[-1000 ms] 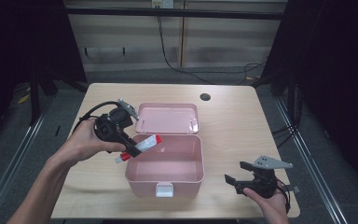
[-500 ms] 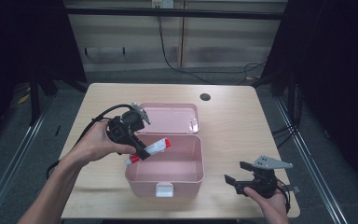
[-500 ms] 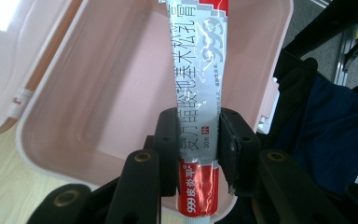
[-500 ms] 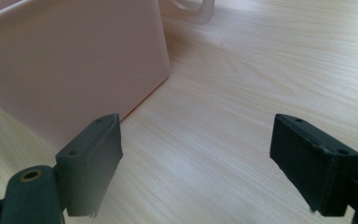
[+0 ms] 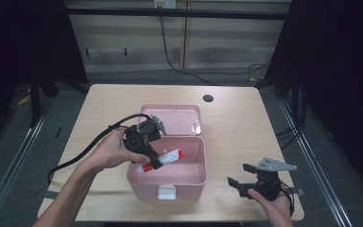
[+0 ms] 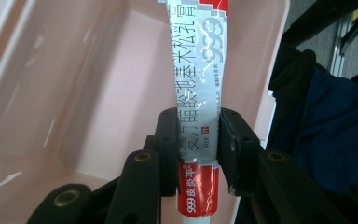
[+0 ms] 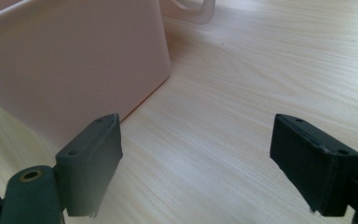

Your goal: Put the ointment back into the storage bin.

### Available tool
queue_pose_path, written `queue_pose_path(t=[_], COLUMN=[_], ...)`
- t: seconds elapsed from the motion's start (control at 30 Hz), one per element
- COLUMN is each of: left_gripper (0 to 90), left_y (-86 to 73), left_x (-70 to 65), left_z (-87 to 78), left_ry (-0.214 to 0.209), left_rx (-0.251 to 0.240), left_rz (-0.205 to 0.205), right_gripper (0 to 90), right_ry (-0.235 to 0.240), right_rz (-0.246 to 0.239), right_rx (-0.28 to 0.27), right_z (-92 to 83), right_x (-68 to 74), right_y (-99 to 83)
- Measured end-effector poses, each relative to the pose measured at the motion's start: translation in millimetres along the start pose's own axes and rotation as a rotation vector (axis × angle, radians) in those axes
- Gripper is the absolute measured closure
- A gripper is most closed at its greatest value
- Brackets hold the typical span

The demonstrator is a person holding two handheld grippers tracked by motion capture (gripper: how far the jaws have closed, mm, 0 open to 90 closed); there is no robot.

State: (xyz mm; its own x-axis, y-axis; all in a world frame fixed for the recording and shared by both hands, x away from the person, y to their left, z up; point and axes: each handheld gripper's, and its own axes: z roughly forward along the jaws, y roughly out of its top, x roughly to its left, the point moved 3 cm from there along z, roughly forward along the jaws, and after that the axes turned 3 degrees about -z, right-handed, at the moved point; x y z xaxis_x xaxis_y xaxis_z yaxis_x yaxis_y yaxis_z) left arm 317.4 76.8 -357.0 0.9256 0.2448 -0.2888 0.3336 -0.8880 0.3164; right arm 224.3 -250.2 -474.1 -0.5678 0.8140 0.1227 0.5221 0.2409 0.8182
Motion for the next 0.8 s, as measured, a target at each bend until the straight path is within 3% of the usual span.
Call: queue_pose_path(t=[0.33,0.53,0.8], left_gripper=[70.3,70.3,70.4], left_y=[5.1,8.1,12.0], left_x=[-2.6,-1.7,-0.7], left_z=[15.9,28.0,35.7], left_ry=[-0.016,-0.014,-0.009], left_rx=[0.041,0.079,0.093], left_rz=[0.029,0.036,0.032], right_gripper=[16.2,15.8,15.9], right_ry=[-0.005,-0.002,-0.001], right_rz=[0.009,0.008,0.006], right_rx=[0.007,0.007,0.007], right_z=[1.2,1.4,1.1], right_x=[-0.4,-0.2,0.0], right_y=[0.0,0.1,-0.2])
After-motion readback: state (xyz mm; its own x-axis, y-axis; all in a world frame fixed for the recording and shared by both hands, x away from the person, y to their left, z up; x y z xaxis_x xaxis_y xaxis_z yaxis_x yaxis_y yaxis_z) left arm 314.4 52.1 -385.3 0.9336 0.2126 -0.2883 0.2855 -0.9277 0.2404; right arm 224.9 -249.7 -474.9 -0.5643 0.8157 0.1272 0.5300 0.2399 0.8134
